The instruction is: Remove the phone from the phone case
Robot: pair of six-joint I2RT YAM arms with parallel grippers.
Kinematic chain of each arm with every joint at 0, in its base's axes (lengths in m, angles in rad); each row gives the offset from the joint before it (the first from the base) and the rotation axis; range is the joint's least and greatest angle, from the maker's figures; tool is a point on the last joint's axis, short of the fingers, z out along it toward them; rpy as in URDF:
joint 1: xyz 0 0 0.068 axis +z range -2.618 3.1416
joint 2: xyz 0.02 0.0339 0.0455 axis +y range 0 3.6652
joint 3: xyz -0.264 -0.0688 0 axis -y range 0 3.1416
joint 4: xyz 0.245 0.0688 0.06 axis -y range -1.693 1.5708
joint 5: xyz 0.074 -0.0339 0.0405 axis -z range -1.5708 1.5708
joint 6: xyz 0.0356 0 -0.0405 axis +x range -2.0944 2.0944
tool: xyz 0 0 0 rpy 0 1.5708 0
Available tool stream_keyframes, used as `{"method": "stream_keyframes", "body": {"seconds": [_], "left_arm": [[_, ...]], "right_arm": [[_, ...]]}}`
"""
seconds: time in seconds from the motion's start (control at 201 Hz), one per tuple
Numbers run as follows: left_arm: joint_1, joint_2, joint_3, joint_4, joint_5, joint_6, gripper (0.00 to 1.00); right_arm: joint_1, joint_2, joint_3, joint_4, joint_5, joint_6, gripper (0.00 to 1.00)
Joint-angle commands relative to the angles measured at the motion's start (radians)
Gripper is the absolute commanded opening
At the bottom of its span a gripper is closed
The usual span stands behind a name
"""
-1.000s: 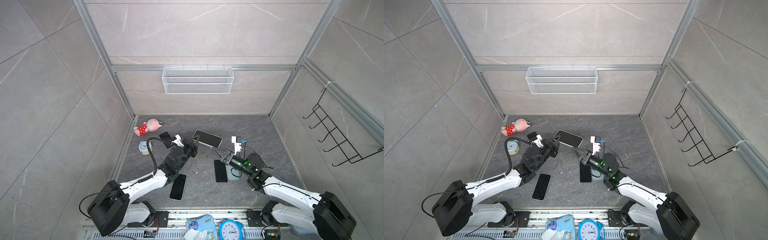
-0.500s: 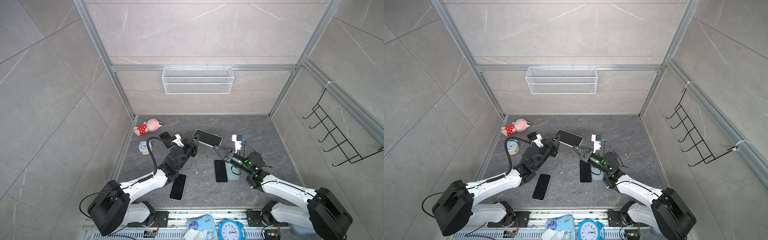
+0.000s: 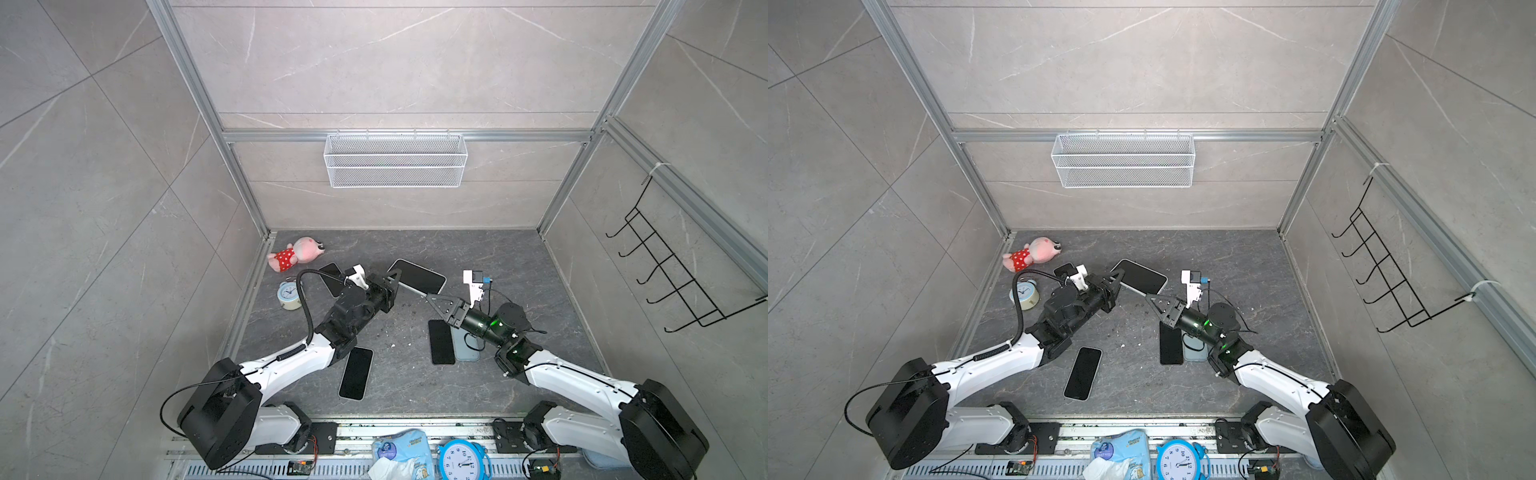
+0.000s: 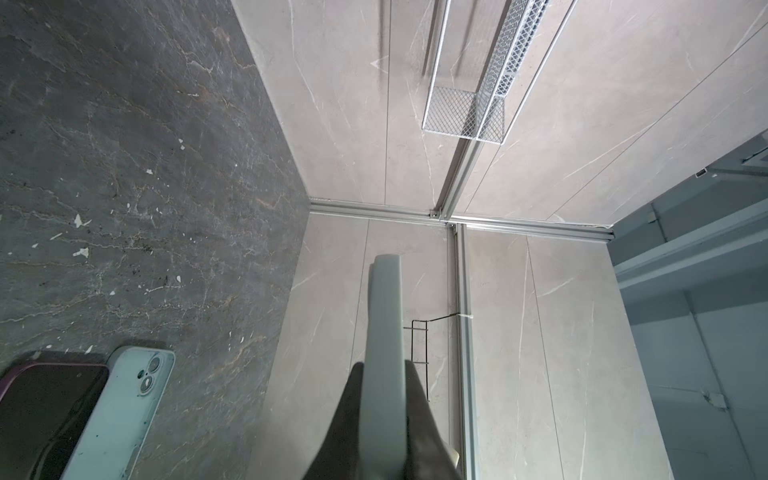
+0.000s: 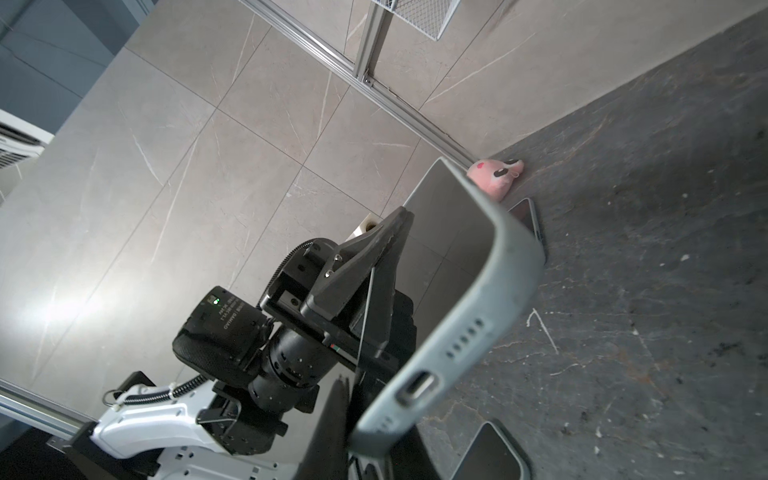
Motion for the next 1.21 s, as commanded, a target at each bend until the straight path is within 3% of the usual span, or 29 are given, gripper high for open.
{"method": "stream_keyframes", "body": {"seconds": [0.0,0.299,0.712,0.991,1.2], "left_arm": [[0.011,-0.013,0.095,0.041,0.051,0.026,0.0],[0.018,0.01,0.13,0.036,0.09,0.027,0.0],[0.02,0.021,0.129,0.104,0.079,-0.018,0.0],[0.02,0.011,0.14,0.096,0.08,-0.025,0.0],[0.019,0.012,0.168,0.084,0.085,-0.03,0.0]], "right_arm": [[0.01,-0.017,-0.026,-0.154,-0.076,-0.251,0.07],[0.009,0.012,-0.039,-0.129,-0.078,-0.36,0.09],[0.008,0.107,-0.152,0.208,-0.058,-0.304,0.15],[0.008,0.143,-0.211,0.321,0.012,-0.374,0.16],[0.009,0.187,-0.302,0.538,0.105,-0.456,0.19]]}}
